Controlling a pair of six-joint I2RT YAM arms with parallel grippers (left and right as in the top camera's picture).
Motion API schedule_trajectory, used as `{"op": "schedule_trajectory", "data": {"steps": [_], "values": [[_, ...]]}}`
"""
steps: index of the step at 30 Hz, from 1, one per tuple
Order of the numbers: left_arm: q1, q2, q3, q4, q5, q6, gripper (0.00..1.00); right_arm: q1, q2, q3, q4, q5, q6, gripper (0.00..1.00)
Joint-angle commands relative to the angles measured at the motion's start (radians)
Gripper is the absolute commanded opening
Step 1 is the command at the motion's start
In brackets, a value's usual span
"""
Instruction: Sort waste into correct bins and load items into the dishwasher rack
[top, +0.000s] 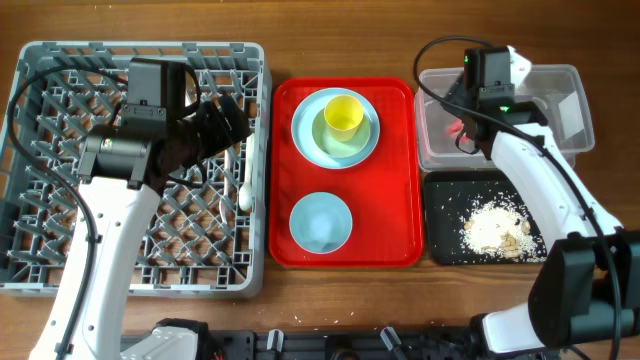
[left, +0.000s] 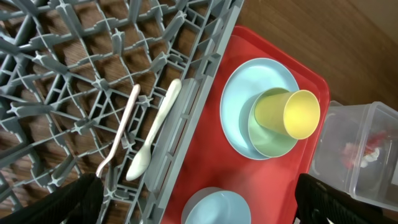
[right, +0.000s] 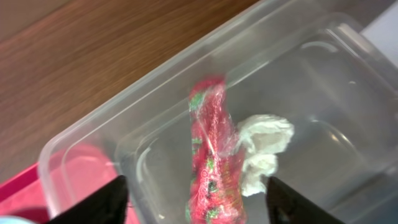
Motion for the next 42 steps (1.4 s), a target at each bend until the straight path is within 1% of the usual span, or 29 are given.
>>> {"op": "schedule_trajectory", "data": {"steps": [1,5,7,9,10,11,12,14,16,17,20,21,24,28,30,33,34,35,36,37,38,39,41,42], "values": [[0.003,-0.011,0.004,0.003,0.007,-0.013,1.0,0.0,-0.088,0.016,-0.027,-0.084,-0.064,0.78],[0.003,-0.011,0.004,0.003,0.007,-0.013,1.0,0.0,-0.374,0.023,-0.106,-0.222,-0.063,0.78],[0.003,-0.011,0.004,0.003,0.007,-0.013,1.0,0.0,-0.592,0.023,-0.168,-0.22,-0.06,0.78],[0.003,-0.011,0.004,0.003,0.007,-0.013,1.0,0.0,-0.777,0.023,-0.227,-0.153,-0.052,0.81],[0.003,-0.011,0.004,0.003,0.007,-0.013,1.0,0.0,-0.858,0.023,-0.255,-0.103,-0.035,0.85],[0.003,-0.011,0.004,0.003,0.007,-0.013,1.0,0.0,-0.992,0.023,-0.308,-0.005,-0.006,0.93],[0.003,-0.011,0.004,0.003,0.007,-0.013,1.0,0.0,-1.086,0.023,-0.358,0.051,-0.002,0.95],[0.003,-0.011,0.004,0.003,0.007,-0.013,1.0,0.0,-1.207,0.023,-0.439,0.106,0.021,0.95],[0.003,-0.011,0.004,0.003,0.007,-0.013,1.0,0.0,-1.347,0.023,-0.565,0.194,0.151,0.95],[0.003,-0.011,0.004,0.003,0.007,-0.013,1.0,0.0,-1.401,0.023,-0.61,0.237,0.193,0.96],[0.003,-0.011,0.004,0.003,0.007,-0.013,1.0,0.0,-1.537,0.022,-0.671,0.299,0.24,0.98],[0.003,-0.011,0.004,0.003,0.007,-0.013,1.0,0.0,-1.566,0.022,-0.674,0.298,0.248,1.0],[0.003,-0.011,0.004,0.003,0.007,-0.013,1.0,0.0,-1.599,0.022,-0.708,0.298,0.312,1.0],[0.003,-0.011,0.004,0.003,0.007,-0.013,1.0,0.0,-1.598,0.013,-0.842,0.298,0.533,1.0],[0.003,-0.011,0.004,0.003,0.007,-0.013,1.0,0.0,-1.598,0.013,-0.935,0.298,0.695,1.0],[0.003,-0.011,0.004,0.003,0.007,-0.013,1.0,0.0,-1.598,0.013,-1.088,0.298,0.984,1.0],[0.003,-0.011,0.004,0.003,0.007,-0.013,1.0,0.0,-1.598,0.013,-1.147,0.298,1.115,1.0],[0.003,-0.011,0.004,0.003,0.007,-0.013,1.0,0.0,-1.599,0.009,-1.151,0.298,1.217,1.0],[0.003,-0.011,0.004,0.003,0.007,-0.013,1.0,0.0,-1.598,0.005,-1.154,0.29,1.36,1.0],[0.003,-0.011,0.004,0.003,0.007,-0.013,1.0,0.0,-1.598,0.003,-1.158,0.29,1.453,1.0],[0.003,-0.011,0.004,0.014,0.007,-0.013,1.0,0.0,-1.598,0.002,-1.152,0.291,1.511,1.0],[0.003,-0.011,0.004,0.054,0.007,-0.014,1.0,0.0,-1.598,0.002,-1.158,0.291,1.51,1.0],[0.003,-0.011,0.004,0.08,0.028,-0.014,1.0,0.0,-1.598,0.002,-1.158,0.291,1.511,1.0],[0.002,-0.011,0.004,0.072,0.081,-0.013,1.0,0.0,-1.598,0.002,-1.158,0.291,1.51,1.0]]}}
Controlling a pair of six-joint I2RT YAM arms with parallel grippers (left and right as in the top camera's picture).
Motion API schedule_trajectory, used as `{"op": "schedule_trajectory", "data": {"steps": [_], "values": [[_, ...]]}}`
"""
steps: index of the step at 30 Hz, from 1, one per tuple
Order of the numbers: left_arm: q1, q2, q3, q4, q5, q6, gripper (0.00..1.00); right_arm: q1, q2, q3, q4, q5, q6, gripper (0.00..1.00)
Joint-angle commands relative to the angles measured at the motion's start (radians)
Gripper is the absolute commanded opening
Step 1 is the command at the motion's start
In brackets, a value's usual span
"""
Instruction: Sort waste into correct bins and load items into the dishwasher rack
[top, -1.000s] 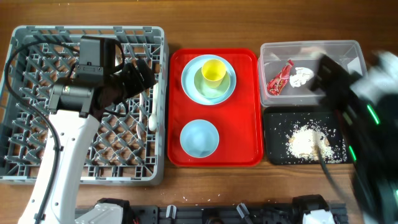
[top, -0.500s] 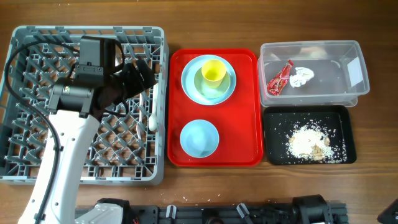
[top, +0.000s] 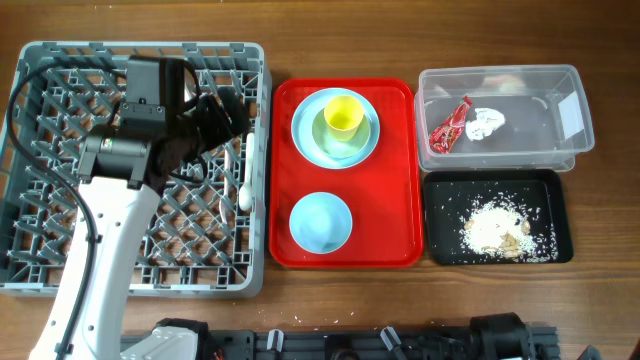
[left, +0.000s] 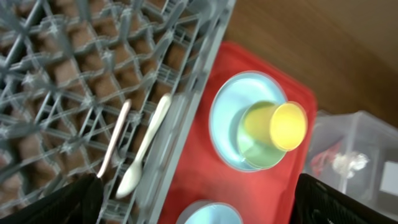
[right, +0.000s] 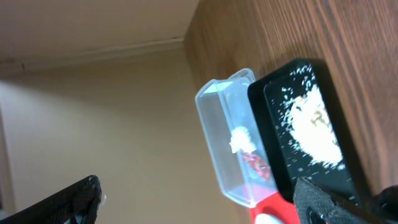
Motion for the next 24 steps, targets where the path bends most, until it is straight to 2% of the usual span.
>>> {"op": "schedule_trajectory", "data": {"steps": [1,2,4,7,8,9,10,13,14,15,16,18,19,22,24], "values": [[0.002,-0.01,0.003,-0.022,0.153,-0.013,1.0,-0.001,-0.006,-0.007,-0.002,0.01,0.107,1.0],[-0.01,-0.005,0.002,-0.043,0.23,-0.013,1.0,-0.001,-0.006,-0.007,-0.002,0.01,0.107,1.0],[-0.053,0.0,0.002,-0.078,0.257,-0.013,0.98,-0.001,-0.006,-0.007,-0.002,0.01,0.107,1.0],[-0.223,0.001,0.002,-0.123,0.159,-0.013,0.83,-0.001,-0.006,-0.007,-0.002,0.01,0.108,1.0],[-0.334,0.002,0.002,-0.121,0.097,-0.013,0.82,-0.001,-0.006,-0.007,-0.002,0.01,0.108,1.0],[-0.391,0.005,0.002,-0.112,0.073,-0.013,0.84,-0.001,-0.006,-0.007,-0.002,0.01,0.108,1.0],[-0.446,0.008,0.002,-0.093,0.053,-0.013,0.98,-0.001,-0.006,-0.007,-0.002,0.01,0.108,1.0],[-0.602,0.016,0.002,-0.002,0.035,-0.013,1.0,-0.001,-0.006,-0.007,-0.002,0.01,0.107,1.0],[-0.637,0.016,0.002,0.027,0.036,-0.013,0.96,-0.001,-0.006,-0.007,-0.002,0.01,0.108,1.0],[-0.665,0.016,0.002,0.035,0.035,-0.013,0.68,-0.001,-0.006,-0.007,-0.002,0.01,0.108,1.0],[-0.701,0.024,0.002,0.027,0.015,-0.013,0.47,-0.001,-0.006,-0.007,-0.002,0.01,0.107,1.0],[-0.756,0.043,0.002,-0.027,-0.048,-0.015,0.29,-0.001,-0.006,-0.007,-0.002,0.01,0.108,1.0],[-0.789,0.061,-0.002,-0.062,-0.09,-0.034,0.26,-0.001,-0.006,-0.007,-0.002,0.01,0.108,1.0],[-0.863,0.122,-0.033,-0.087,-0.171,-0.074,0.27,-0.001,-0.006,-0.007,-0.002,0.01,0.108,1.0],[-0.911,0.185,-0.066,-0.069,-0.228,-0.097,0.36,-0.001,-0.006,-0.007,-0.002,0.01,0.107,1.0]]}}
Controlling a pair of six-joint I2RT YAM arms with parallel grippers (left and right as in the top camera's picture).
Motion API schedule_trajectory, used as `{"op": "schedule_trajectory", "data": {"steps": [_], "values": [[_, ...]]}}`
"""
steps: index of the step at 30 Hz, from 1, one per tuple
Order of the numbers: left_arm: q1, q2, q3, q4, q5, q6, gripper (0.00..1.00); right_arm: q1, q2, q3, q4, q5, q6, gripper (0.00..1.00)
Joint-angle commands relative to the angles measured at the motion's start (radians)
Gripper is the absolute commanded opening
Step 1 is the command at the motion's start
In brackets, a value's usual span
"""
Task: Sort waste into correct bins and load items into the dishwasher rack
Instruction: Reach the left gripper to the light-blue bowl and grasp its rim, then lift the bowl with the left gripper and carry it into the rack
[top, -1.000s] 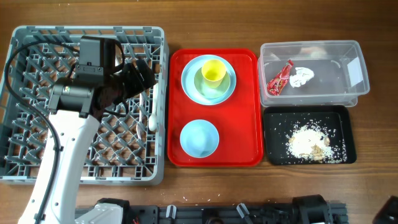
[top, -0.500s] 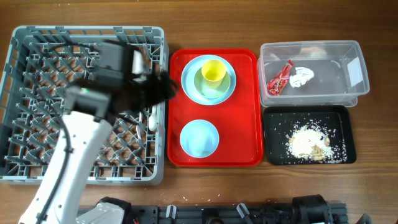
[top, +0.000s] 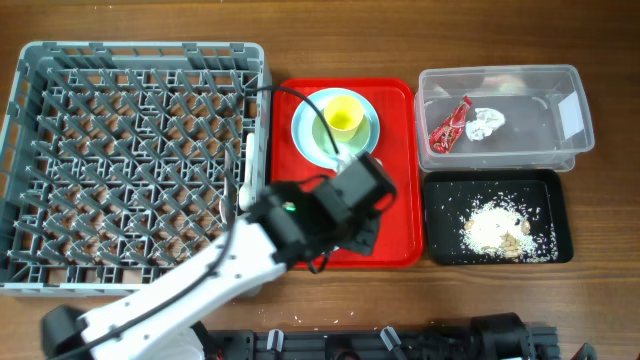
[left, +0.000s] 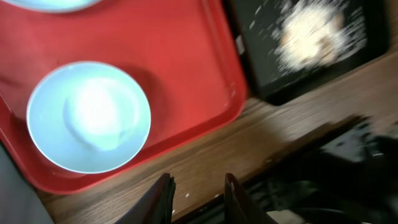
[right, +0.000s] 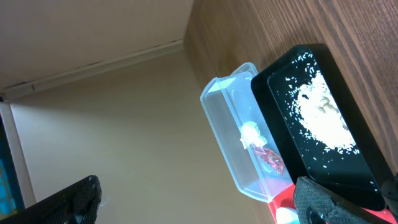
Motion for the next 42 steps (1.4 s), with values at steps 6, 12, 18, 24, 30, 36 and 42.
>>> {"op": "schedule_trajectory", "data": {"steps": [6,12,18,24,30,36,42], "values": [[-0.092,0.302,-0.068,0.061,-0.254,-0.054,0.38,-0.001,-0.006,-0.005,0.001,0.01,0.007,1.0],[-0.093,0.441,-0.068,0.091,-0.256,-0.054,0.28,-0.001,-0.006,-0.005,0.001,0.01,0.007,1.0],[-0.092,0.458,-0.068,0.089,-0.264,-0.053,0.2,-0.001,-0.006,-0.005,0.001,0.01,0.007,1.0],[-0.093,0.459,-0.068,0.085,-0.271,-0.054,0.13,-0.001,-0.006,-0.005,0.001,0.01,0.007,1.0],[-0.093,0.46,-0.069,0.088,-0.308,-0.054,0.14,-0.001,-0.006,-0.005,0.001,0.01,0.007,1.0],[-0.093,0.464,-0.069,0.088,-0.308,-0.054,0.11,-0.001,-0.006,-0.005,0.001,0.01,0.007,1.0],[-0.093,0.465,-0.092,0.094,-0.304,-0.055,0.06,-0.001,-0.006,-0.005,0.001,0.01,0.007,1.0]]}}
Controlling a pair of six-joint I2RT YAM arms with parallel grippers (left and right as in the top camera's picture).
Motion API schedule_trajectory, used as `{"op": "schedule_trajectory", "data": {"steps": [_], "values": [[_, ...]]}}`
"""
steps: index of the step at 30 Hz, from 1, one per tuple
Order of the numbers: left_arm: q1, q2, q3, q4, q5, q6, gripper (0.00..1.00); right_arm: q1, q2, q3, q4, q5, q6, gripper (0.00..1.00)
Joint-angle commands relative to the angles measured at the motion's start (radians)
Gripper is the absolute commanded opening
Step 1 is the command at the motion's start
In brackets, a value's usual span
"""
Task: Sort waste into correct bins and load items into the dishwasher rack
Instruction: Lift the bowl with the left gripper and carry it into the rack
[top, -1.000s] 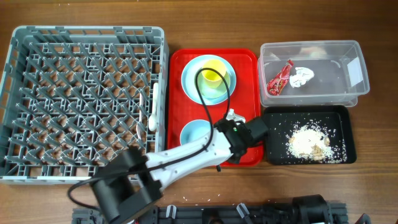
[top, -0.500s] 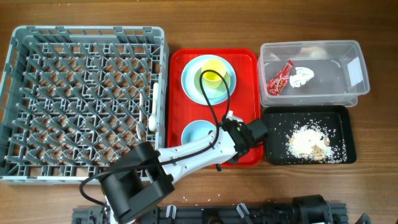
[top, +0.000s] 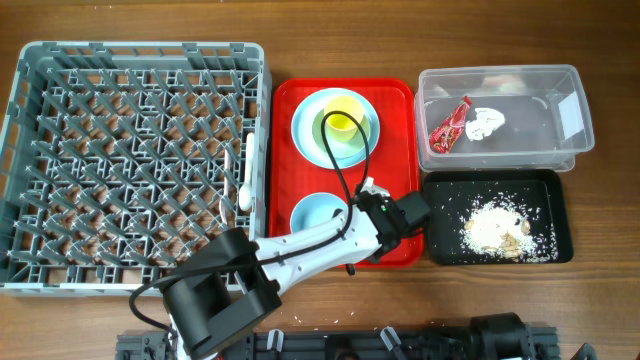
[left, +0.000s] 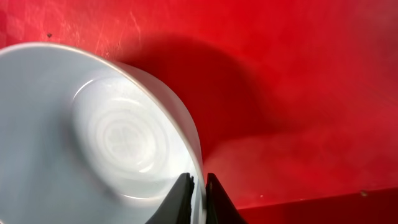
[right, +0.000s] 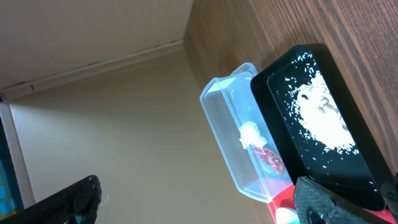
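Note:
A light blue bowl (top: 316, 213) sits at the front of the red tray (top: 398, 120). My left gripper (top: 347, 216) reaches in from the front and is shut on the bowl's right rim. The left wrist view shows the bowl (left: 93, 137) close up, with the left gripper (left: 199, 190) pinching its rim over the tray (left: 292, 81). At the tray's back a yellow cup (top: 343, 122) stands in a green bowl on a blue plate. The grey dishwasher rack (top: 130, 150) lies at the left. My right gripper (right: 199, 202) is open, off the table and absent from the overhead view.
Two pale spoons (top: 243, 188) lie at the rack's right edge. A clear bin (top: 545, 140) at the back right holds a red wrapper (top: 448, 125) and white tissue (top: 486, 122). A black tray (top: 445, 200) with rice scraps lies in front of it.
My left gripper was above the tray's front with its fingers slightly apart. It is now down at the blue bowl, shut on its right rim. The right gripper has not moved.
My left gripper hung open over the rack's right side while the right one was open over the clear bin's wrapper and tissue. Then the right arm was off the table. Later the left arm was over the tray's front, and now it grips the blue bowl's rim.

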Motion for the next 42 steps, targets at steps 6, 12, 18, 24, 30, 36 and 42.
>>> {"op": "schedule_trajectory", "data": {"steps": [6,12,18,24,30,36,42], "values": [[-0.002,0.014,-0.035,0.011,-0.021,-0.01,0.04,-0.001,-0.006,-0.003,0.001,0.01,0.007,1.0],[0.136,-0.074,0.235,-0.115,0.18,0.087,0.04,-0.001,-0.006,-0.003,0.001,0.01,0.007,1.0],[0.534,-0.145,0.557,-0.125,0.779,0.304,0.04,-0.001,-0.006,-0.003,0.001,0.01,0.007,1.0],[0.966,-0.089,0.57,0.018,1.409,0.336,0.04,-0.001,-0.006,-0.003,0.001,0.01,0.007,1.0],[1.2,0.106,0.57,0.063,1.77,0.337,0.04,-0.001,-0.006,-0.003,0.001,0.01,0.007,1.0],[1.265,0.284,0.559,0.06,1.786,0.338,0.04,-0.001,-0.006,-0.003,0.001,0.01,0.007,1.0],[1.334,0.342,0.52,0.051,1.644,0.341,0.04,-0.001,-0.006,-0.003,0.001,0.01,0.007,1.0]]}}
